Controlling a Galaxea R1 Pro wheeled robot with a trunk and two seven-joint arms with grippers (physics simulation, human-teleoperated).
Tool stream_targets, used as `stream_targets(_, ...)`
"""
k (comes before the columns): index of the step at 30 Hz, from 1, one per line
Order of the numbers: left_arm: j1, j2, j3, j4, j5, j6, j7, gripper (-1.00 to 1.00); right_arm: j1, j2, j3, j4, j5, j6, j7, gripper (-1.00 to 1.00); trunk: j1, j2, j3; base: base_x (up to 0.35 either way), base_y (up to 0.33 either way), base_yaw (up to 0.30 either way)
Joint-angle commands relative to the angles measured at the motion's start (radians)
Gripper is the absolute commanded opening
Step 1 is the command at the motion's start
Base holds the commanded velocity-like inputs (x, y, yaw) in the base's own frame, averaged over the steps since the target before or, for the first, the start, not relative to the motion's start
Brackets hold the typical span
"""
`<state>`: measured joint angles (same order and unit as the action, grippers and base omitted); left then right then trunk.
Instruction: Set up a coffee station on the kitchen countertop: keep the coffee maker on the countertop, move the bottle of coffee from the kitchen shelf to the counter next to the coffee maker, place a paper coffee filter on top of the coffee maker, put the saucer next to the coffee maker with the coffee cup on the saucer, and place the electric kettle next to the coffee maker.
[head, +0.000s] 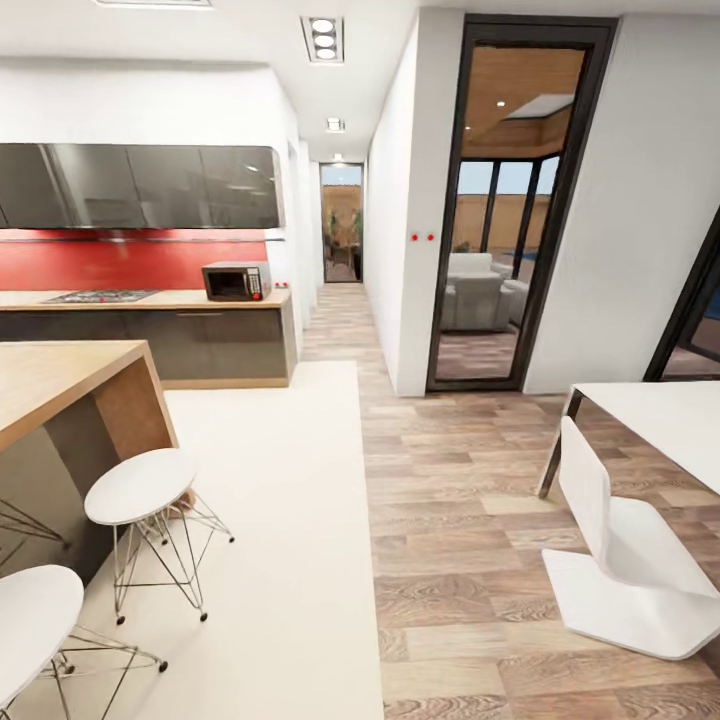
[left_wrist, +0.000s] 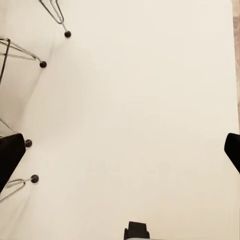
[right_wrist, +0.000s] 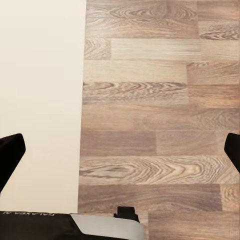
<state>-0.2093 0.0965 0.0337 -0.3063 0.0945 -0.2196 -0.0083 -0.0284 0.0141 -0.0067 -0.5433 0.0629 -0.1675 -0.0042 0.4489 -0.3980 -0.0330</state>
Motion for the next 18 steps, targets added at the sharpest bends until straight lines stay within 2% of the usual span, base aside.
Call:
stream_targets(1, -0.001, 0.0, -0.001, 0.001, 0.01, -0.003, -0.001, 1.0, -0.001, 0.0, -0.001, 0.0, 0.006, -0.003, 0.0, 1.0, 0.001, -0.002, -0.002, 0.338, 0.0, 0.0)
stream_targets(18, -0.001, 0.0, -0.004, 0.001, 0.008, -0.003, -0.001, 1.0, -0.001, 0.0, 0.0, 0.0, 0.006, -0.003, 0.0, 1.0, 0.001, -0.002, -0.002, 0.338, 0.0, 0.002)
